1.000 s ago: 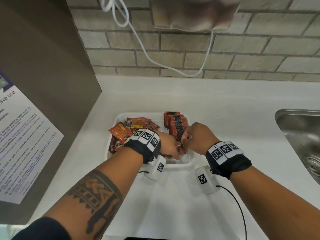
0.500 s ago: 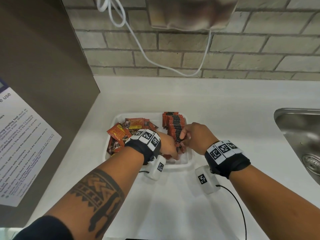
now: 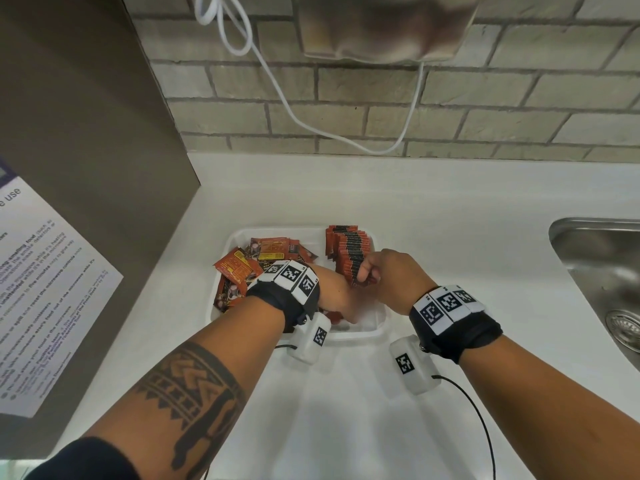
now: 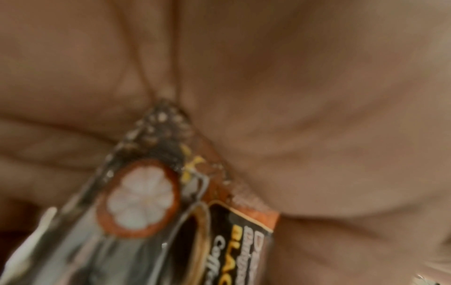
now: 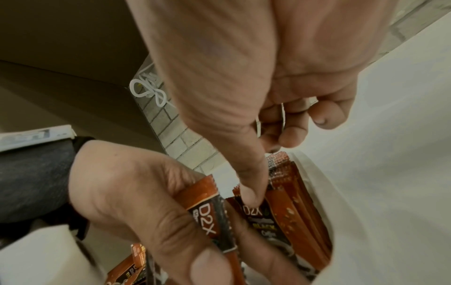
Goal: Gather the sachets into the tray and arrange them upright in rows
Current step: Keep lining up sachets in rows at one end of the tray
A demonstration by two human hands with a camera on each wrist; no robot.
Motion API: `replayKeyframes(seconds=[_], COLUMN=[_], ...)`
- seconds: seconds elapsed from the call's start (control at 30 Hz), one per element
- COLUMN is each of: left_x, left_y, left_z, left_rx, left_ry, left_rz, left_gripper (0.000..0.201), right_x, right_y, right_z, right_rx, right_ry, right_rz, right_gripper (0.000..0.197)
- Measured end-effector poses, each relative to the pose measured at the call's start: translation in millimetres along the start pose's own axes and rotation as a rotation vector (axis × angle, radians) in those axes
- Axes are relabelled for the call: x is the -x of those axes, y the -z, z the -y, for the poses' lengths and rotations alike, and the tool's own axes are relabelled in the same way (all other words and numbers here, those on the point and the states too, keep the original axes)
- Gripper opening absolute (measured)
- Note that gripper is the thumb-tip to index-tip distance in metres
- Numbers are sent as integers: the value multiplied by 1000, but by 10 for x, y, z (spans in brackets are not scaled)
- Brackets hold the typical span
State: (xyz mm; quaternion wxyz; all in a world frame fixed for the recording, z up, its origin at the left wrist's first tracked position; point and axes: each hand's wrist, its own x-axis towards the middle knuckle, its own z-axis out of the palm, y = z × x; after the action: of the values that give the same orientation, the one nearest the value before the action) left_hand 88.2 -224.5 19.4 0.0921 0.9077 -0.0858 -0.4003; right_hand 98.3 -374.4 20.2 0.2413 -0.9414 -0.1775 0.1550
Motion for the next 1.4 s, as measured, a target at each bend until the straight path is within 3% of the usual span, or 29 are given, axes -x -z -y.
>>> replayKeyframes(seconds=[0.43, 0.67, 0.73, 0.83, 0.9, 1.0, 1.17, 1.3, 1.4], left_x=[18, 115, 166, 256, 314, 373, 407, 406, 389], left_y=[-33, 35, 79, 70, 55, 62, 43, -2, -59], left_z=[34, 109, 191, 335, 390, 401, 419, 383, 336], left_rx=[10, 43, 166, 574, 743, 744, 655, 625, 623], left_ry=[6, -21, -88, -253, -355, -433, -326, -294, -302], left_rz=[-28, 12, 28, 32, -22, -91, -395, -489, -547], left_gripper=[22, 33, 31, 26, 16, 18, 28, 42, 39], right_x=[-5, 85, 136, 214, 232, 215, 219, 209, 229], right_y=[8, 44, 83, 139, 156, 192, 274, 276, 303], right_z=[26, 35, 38, 71, 88, 73, 82, 99, 98], right_rx=[22, -11, -66, -227, -307, -366, -402, -381, -389], right_ry=[-1, 30, 57, 94, 106, 108, 106, 112, 117], right_rz=[-8, -33, -46, -40, -52, -98, -115, -137, -160], right_gripper=[21, 18, 17, 12, 7, 4, 4, 6, 6])
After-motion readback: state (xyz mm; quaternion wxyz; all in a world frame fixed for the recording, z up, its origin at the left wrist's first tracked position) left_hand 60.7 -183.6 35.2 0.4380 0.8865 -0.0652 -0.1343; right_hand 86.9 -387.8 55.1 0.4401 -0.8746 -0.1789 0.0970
